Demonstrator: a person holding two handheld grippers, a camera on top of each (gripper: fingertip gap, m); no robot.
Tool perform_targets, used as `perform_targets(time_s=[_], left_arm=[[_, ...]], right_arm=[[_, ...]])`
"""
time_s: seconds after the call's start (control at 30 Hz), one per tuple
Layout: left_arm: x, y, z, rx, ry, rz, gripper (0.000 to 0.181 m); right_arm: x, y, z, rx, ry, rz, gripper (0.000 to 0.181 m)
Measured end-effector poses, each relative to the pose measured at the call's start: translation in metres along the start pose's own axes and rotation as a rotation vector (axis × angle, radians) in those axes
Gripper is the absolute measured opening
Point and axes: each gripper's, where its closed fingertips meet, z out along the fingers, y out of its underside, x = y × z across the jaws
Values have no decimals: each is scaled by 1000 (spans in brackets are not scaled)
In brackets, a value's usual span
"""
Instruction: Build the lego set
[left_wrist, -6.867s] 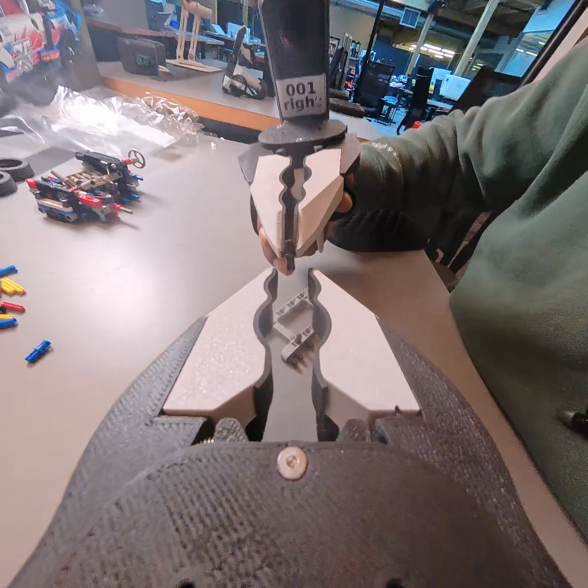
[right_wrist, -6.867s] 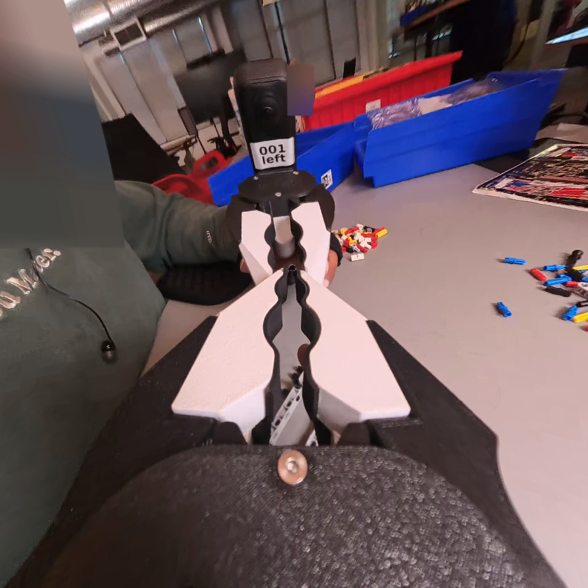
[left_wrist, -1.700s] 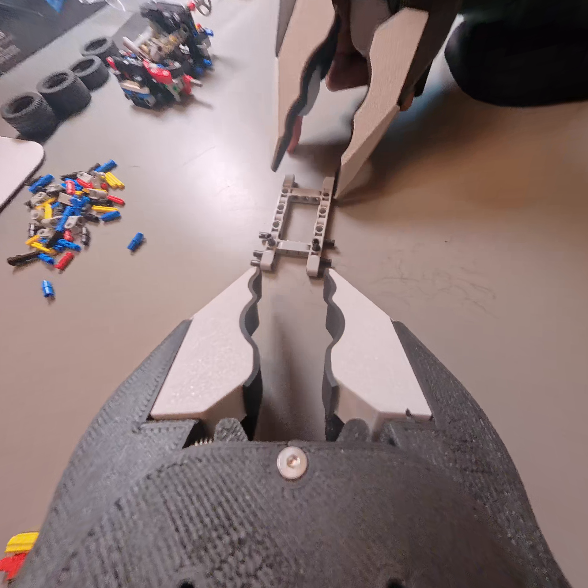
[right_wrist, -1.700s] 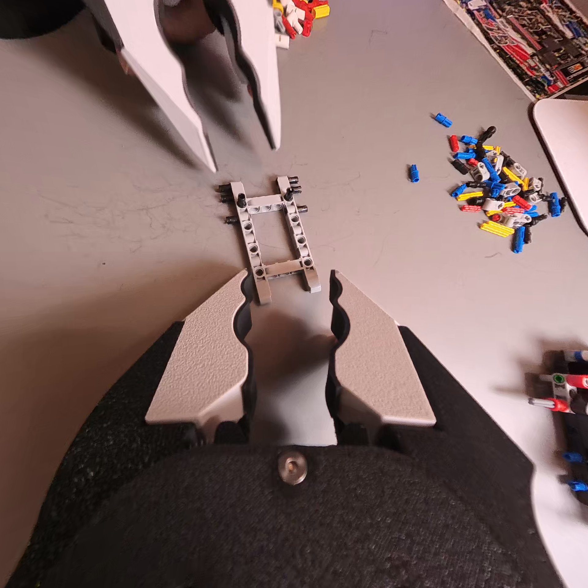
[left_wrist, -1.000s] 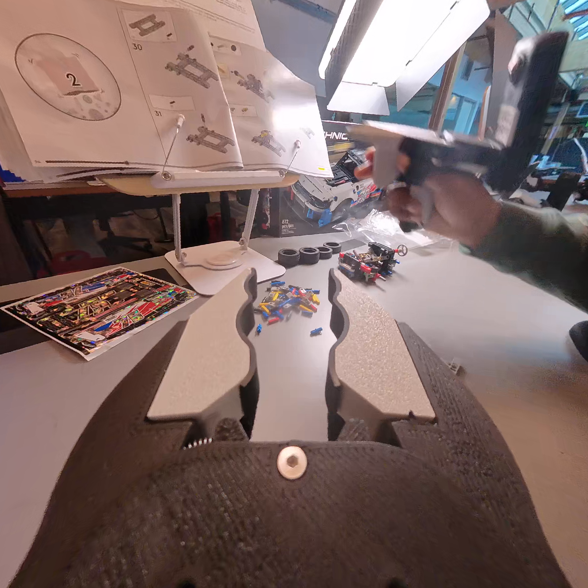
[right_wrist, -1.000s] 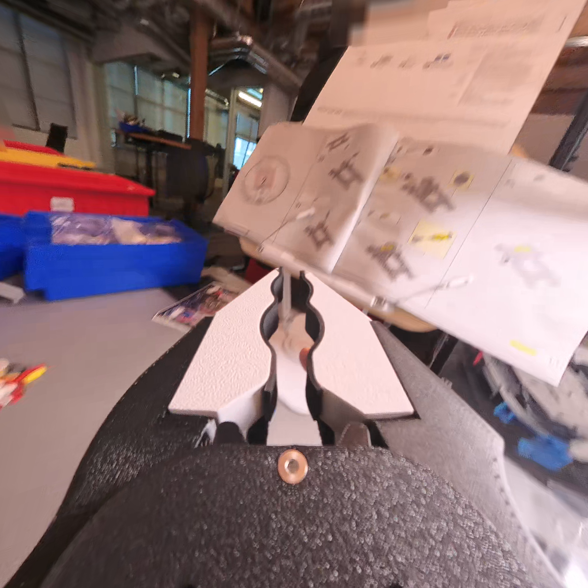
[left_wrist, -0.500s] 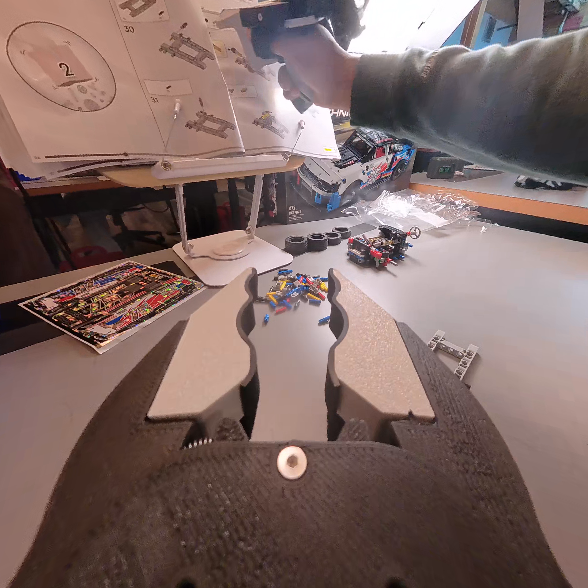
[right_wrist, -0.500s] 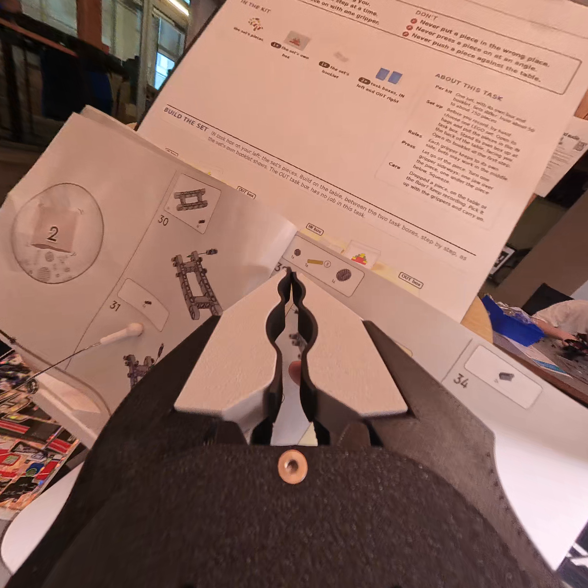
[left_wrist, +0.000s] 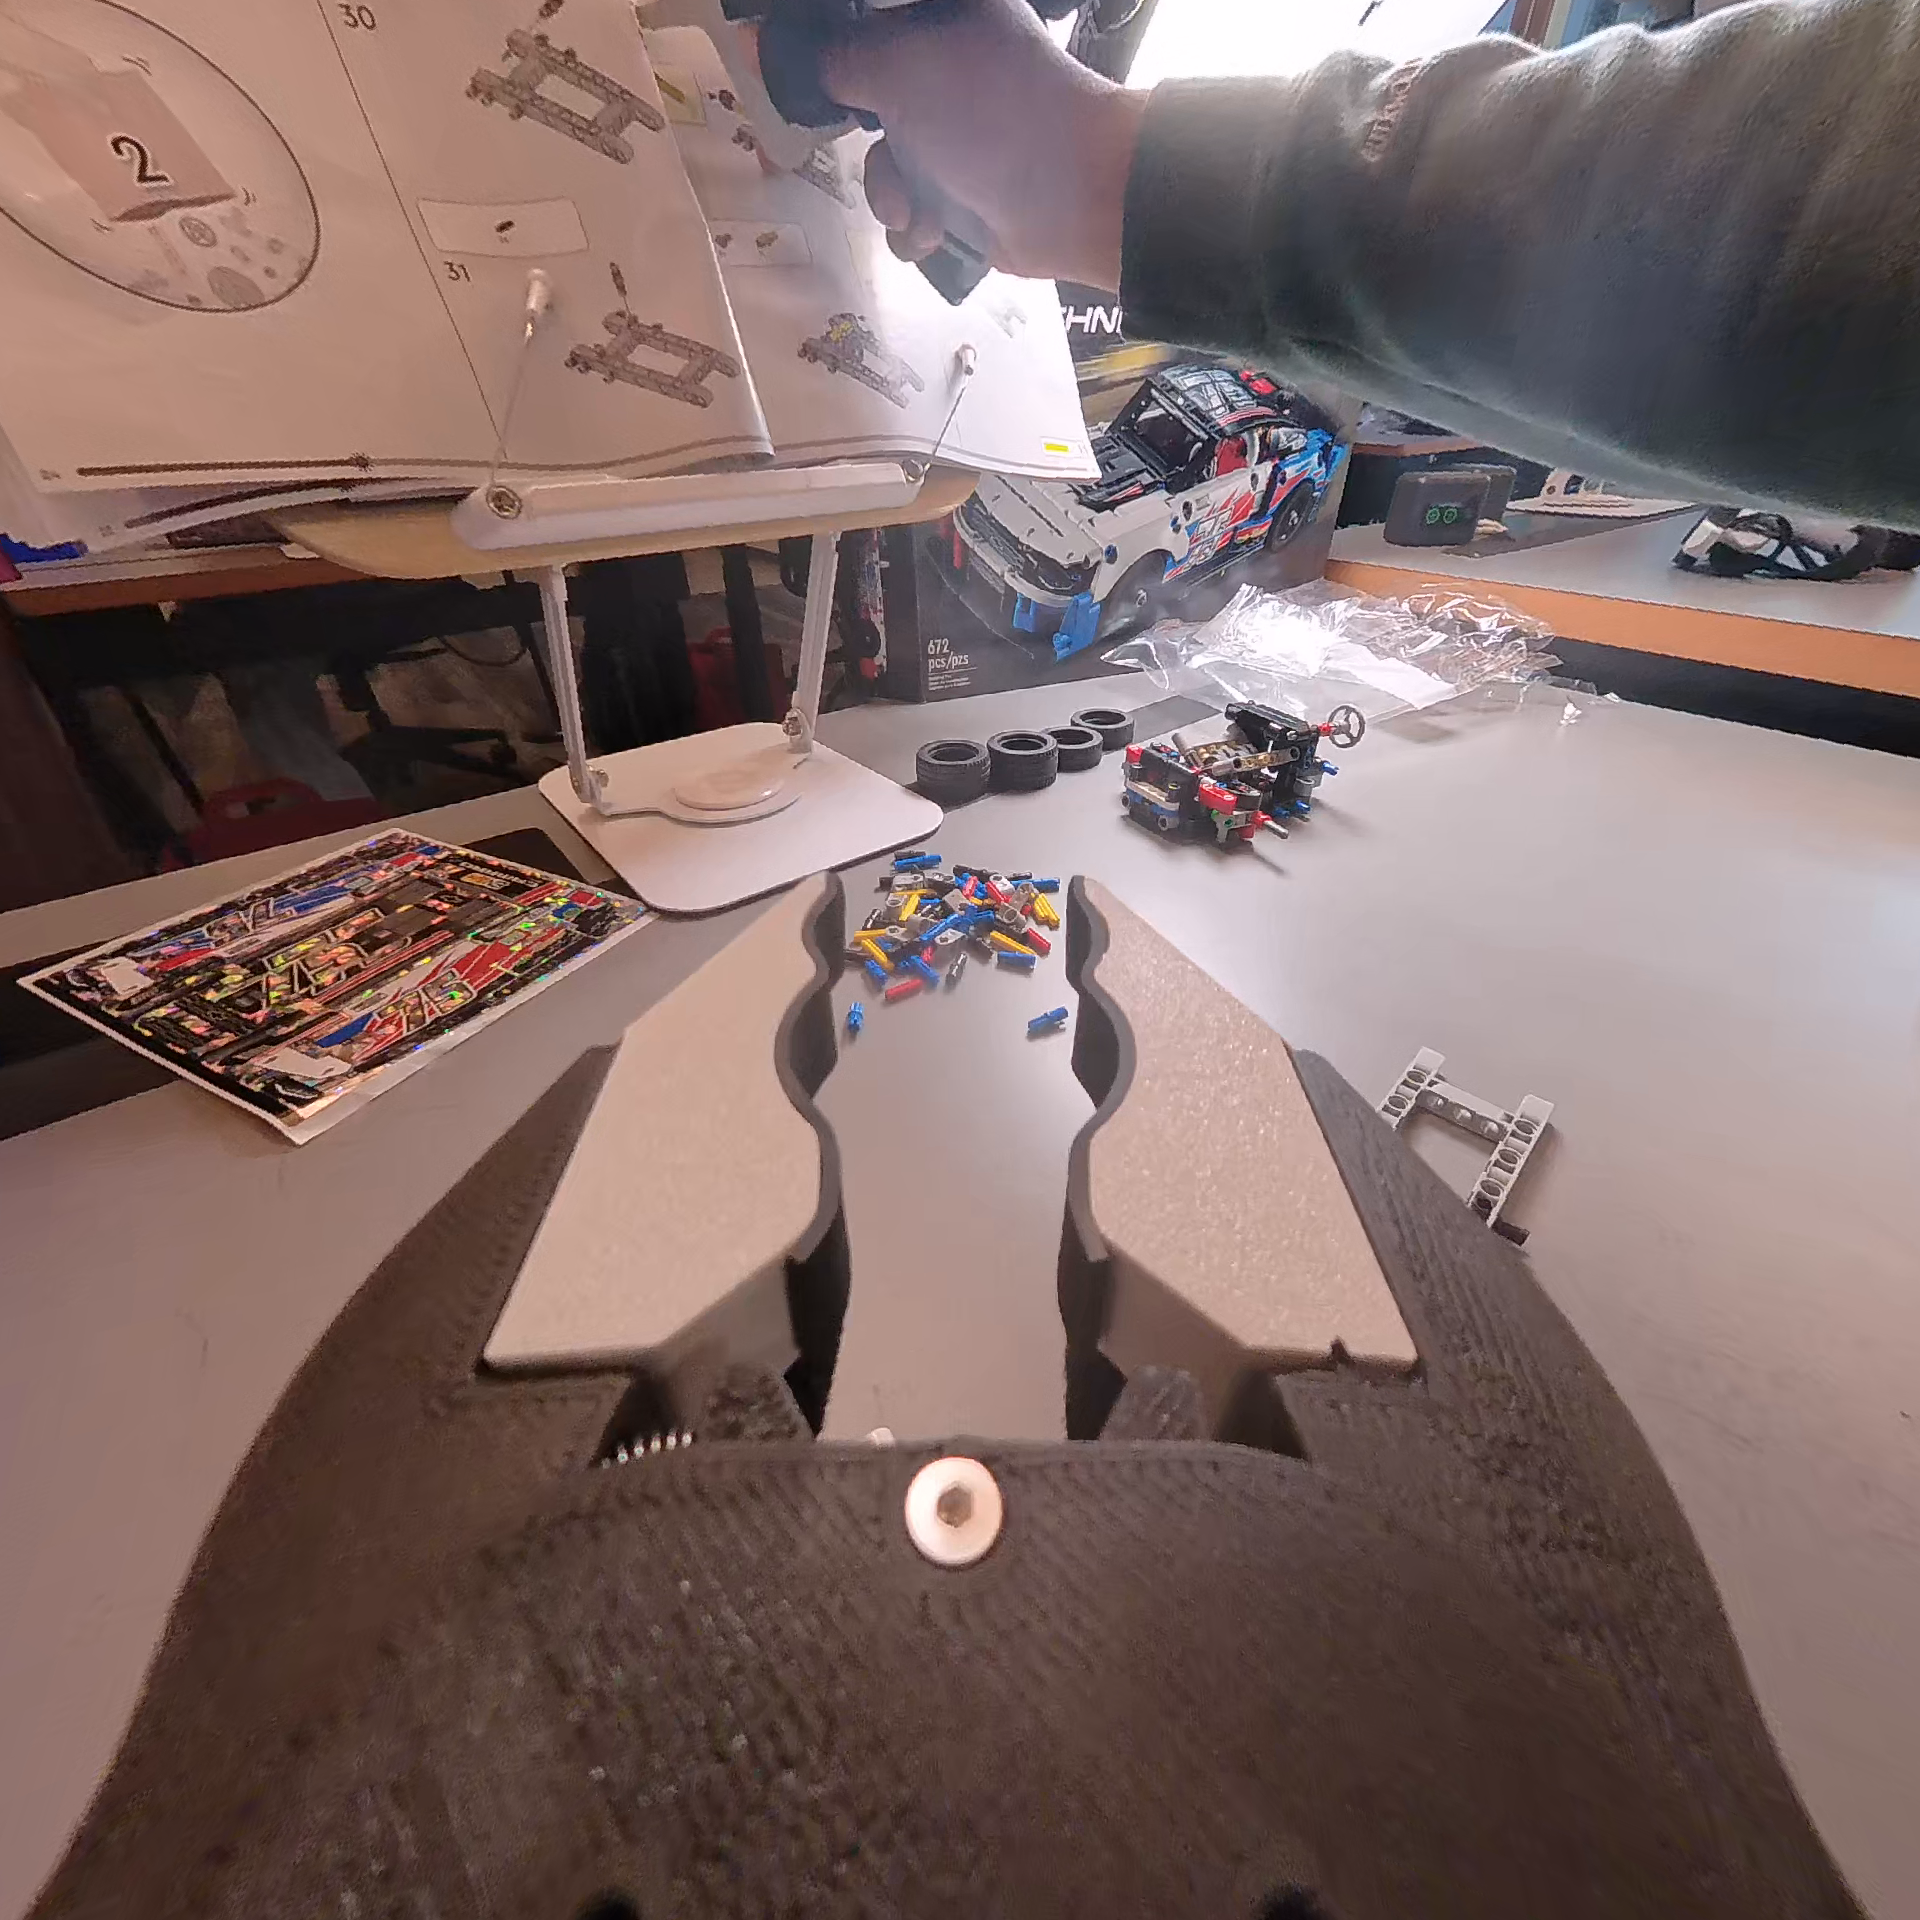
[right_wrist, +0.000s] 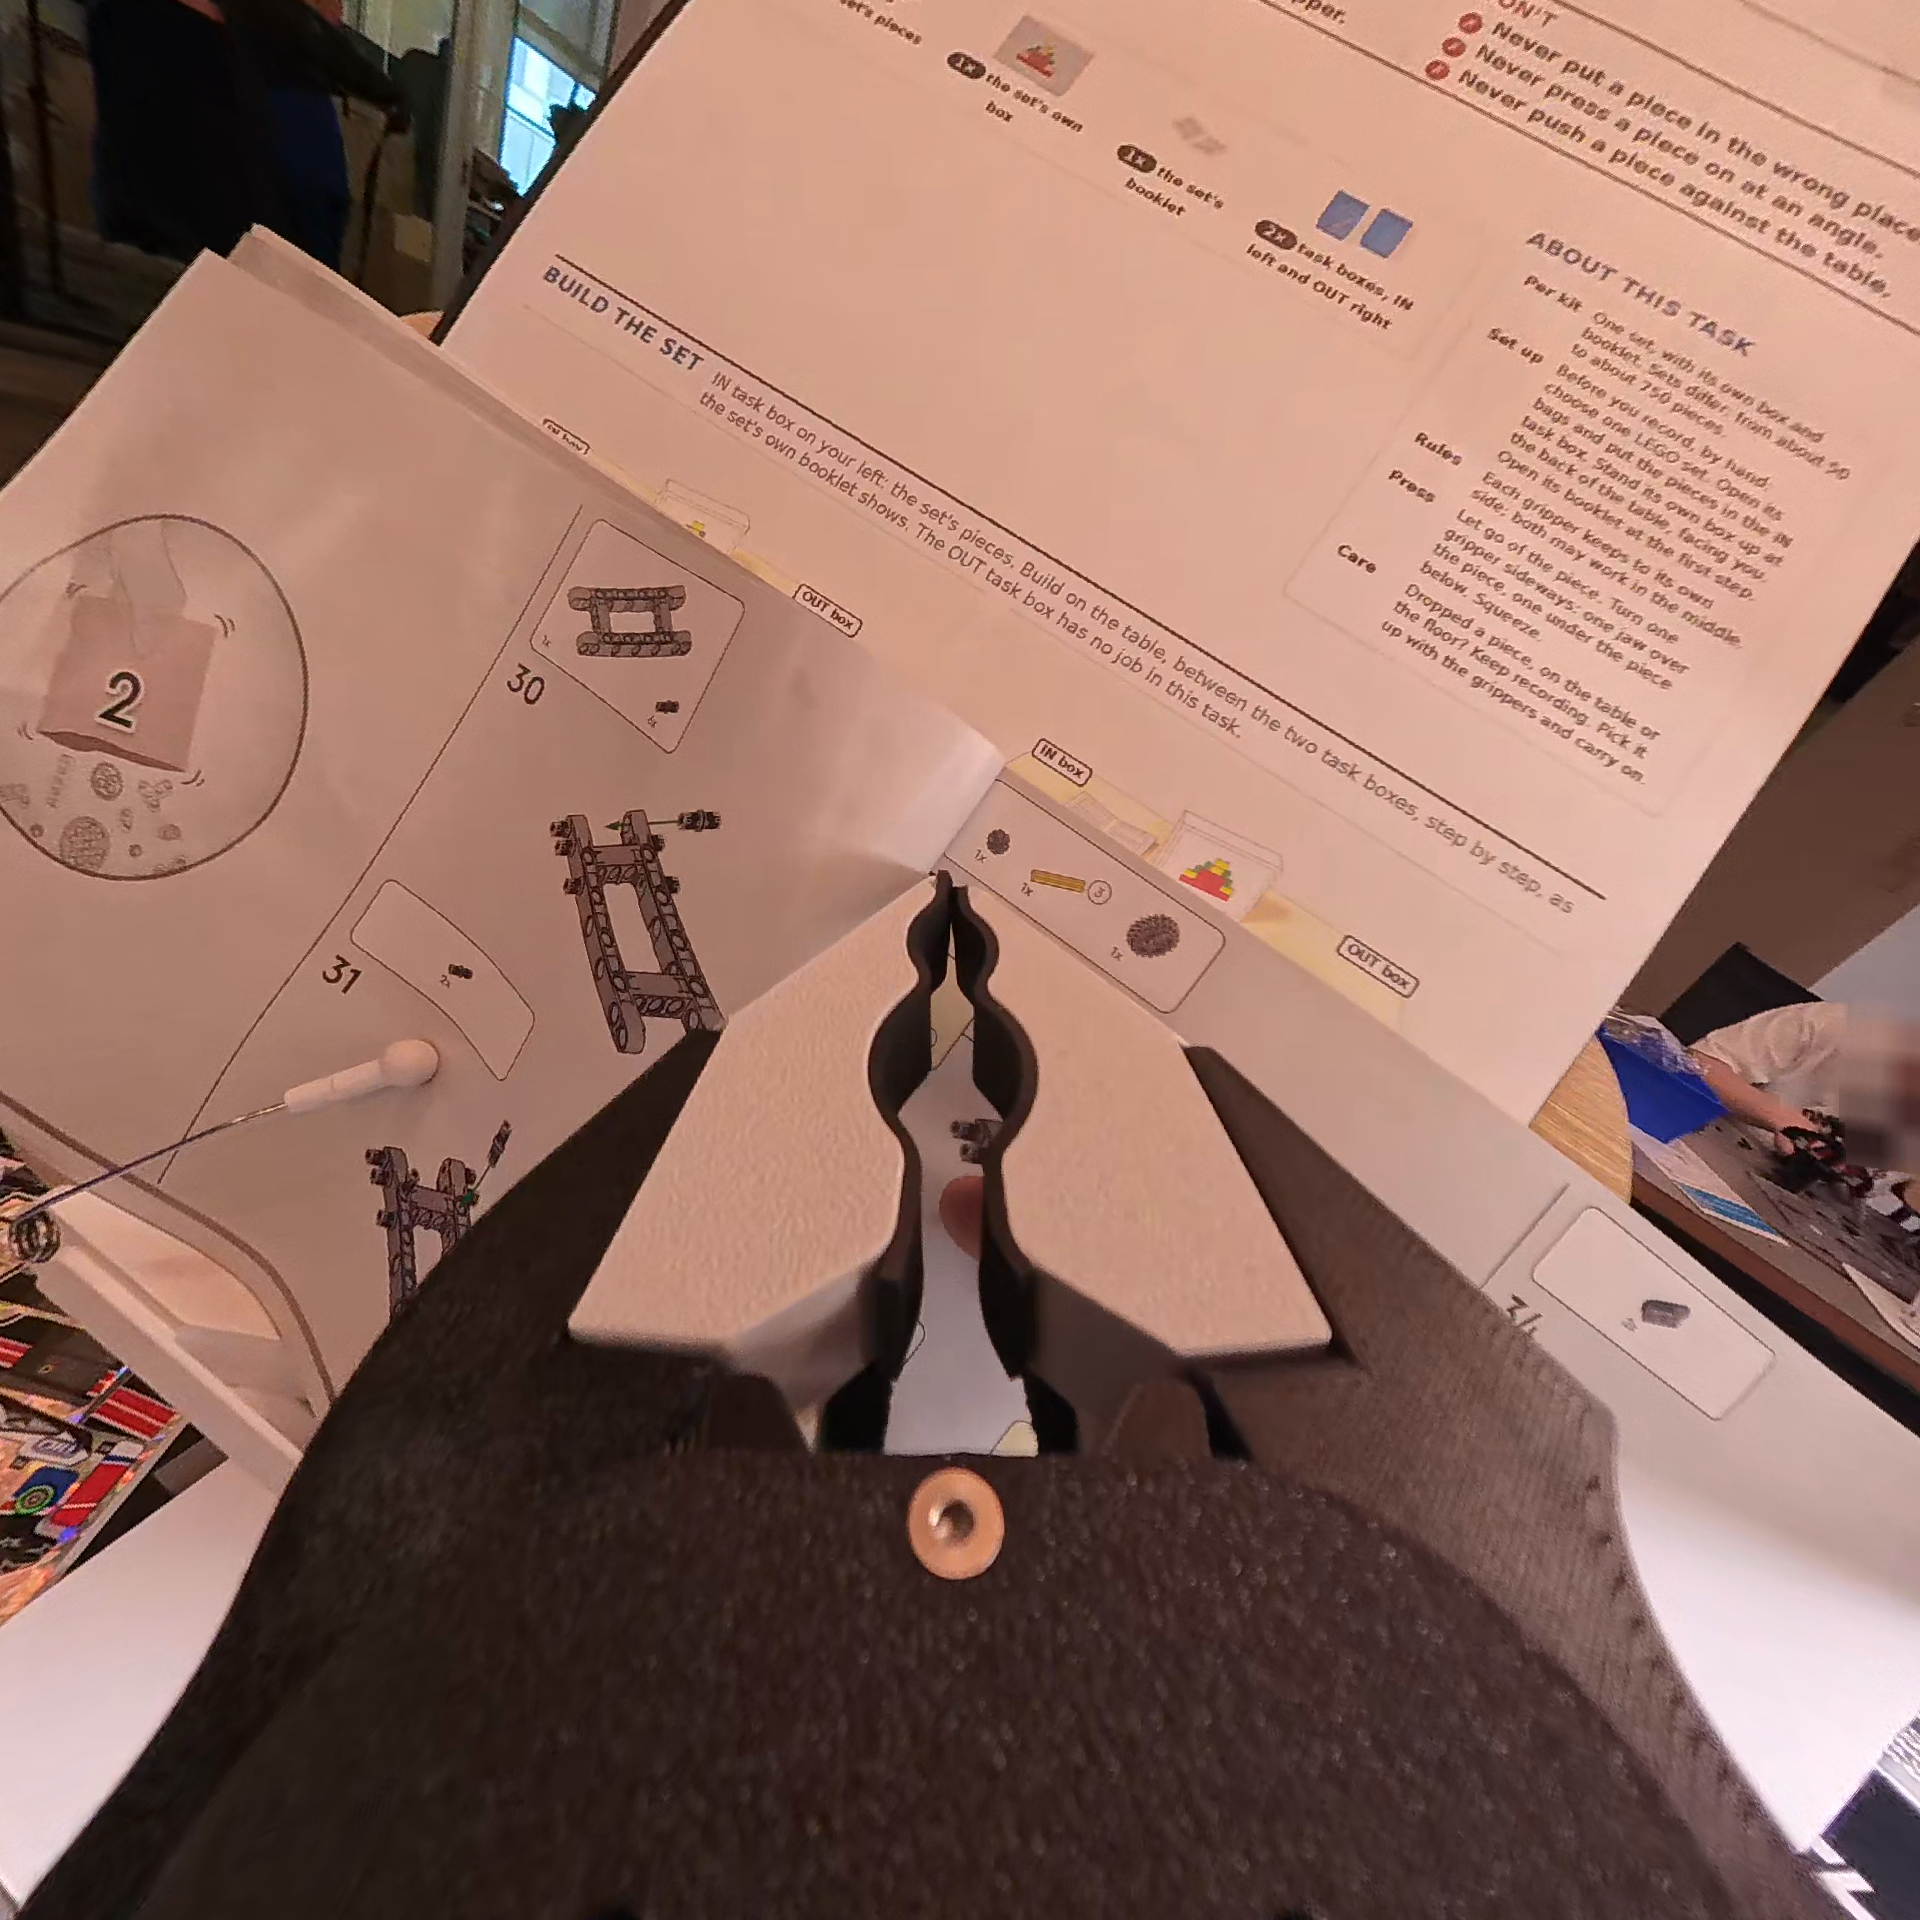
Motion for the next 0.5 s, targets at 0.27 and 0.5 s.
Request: perform_targets(time_s=[0.27, 0.5], left_arm=[[-1, 5, 2, -17, 1, -6, 40], [-2, 9, 4, -31, 2, -10, 38]], right_arm=[[9, -4, -4, 32, -15, 80, 0], [29, 2, -16, 57, -37, 160, 0]])
